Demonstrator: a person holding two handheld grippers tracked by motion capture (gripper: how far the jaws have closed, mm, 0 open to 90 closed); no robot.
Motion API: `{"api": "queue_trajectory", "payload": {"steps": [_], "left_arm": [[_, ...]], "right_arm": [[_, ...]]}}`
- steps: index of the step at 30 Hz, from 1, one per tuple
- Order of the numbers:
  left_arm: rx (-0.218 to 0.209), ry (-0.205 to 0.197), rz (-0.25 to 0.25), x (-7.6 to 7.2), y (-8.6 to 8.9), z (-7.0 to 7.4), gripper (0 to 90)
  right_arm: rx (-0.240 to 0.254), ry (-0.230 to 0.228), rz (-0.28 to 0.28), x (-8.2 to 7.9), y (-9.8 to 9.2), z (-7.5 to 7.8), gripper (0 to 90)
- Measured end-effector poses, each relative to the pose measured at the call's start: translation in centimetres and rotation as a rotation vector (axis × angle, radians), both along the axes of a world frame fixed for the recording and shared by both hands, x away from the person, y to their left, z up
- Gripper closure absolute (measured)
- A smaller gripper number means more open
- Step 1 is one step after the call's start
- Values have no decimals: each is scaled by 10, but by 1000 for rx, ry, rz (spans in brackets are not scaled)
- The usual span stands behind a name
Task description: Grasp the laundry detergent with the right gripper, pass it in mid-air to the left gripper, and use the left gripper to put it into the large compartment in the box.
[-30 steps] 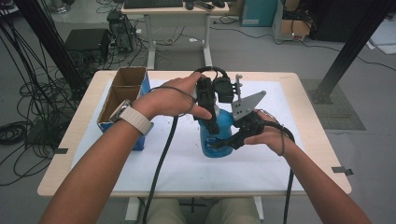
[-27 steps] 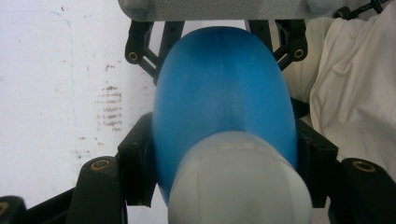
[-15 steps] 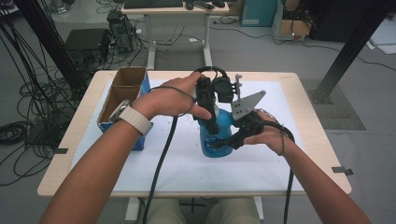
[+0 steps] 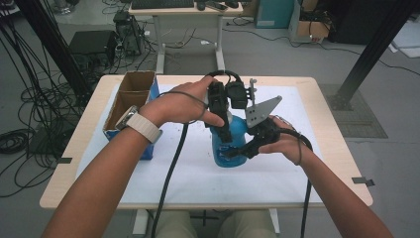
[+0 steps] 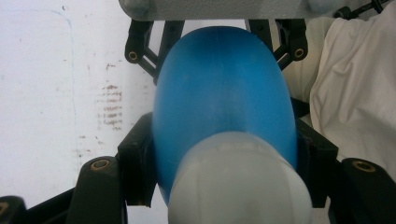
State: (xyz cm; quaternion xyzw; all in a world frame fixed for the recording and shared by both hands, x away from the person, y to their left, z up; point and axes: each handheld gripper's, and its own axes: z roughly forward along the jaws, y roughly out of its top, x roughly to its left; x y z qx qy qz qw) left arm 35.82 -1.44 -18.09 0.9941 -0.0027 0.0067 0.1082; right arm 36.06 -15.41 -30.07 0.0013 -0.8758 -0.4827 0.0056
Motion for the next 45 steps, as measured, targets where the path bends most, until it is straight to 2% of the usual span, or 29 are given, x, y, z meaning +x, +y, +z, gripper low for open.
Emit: {"api": "queue_trajectory", "payload": {"steps": [2,17,20,21,22,24,28,29,31,32,33,35,37,38,40,41,42,45], "left_arm": [[16,-7,-26,2,0,1,373],[14,-5,-21,2,0,1,374],[-2,-1,0,1,1,0,374],[9,-3,-12,1,1,1,374],[-5,0,6,0,1,0,373],[9,-2,-12,1,1,1,374],[6,-3,-11,1,1,1,374],[-4,0,5,0,1,0,374],[8,-4,-13,1,1,1,374],[-4,0,6,0,1,0,373],[10,-4,-17,2,1,1,373],[-2,-1,-1,1,1,0,374],[8,-2,-8,1,1,1,373],[-4,2,11,0,1,0,373],[9,-2,-11,2,1,1,374],[-4,1,7,0,1,0,374],[38,-8,-21,2,0,3,373],[36,-6,-16,2,1,3,374]], "right_arm": [[0,0,-2,0,0,0,434],[-2,0,-1,0,1,1,434],[-1,-1,-2,0,1,1,434],[-1,-1,-2,0,1,1,434],[-2,1,0,0,1,1,434],[-2,-1,-2,0,1,1,434],[-2,-1,0,0,1,1,434],[-2,-2,-1,0,1,1,434],[-3,0,-1,0,1,1,434],[-3,-1,0,0,1,1,434],[-3,0,-2,0,1,1,434],[-4,0,0,0,1,1,434],[-3,-1,-1,0,1,1,434],[-4,0,-1,0,1,1,434],[-4,-2,-3,0,1,1,434],[-4,0,0,0,1,1,434],[-4,1,-3,0,1,1,434],[-3,0,-4,0,1,1,434]]}}
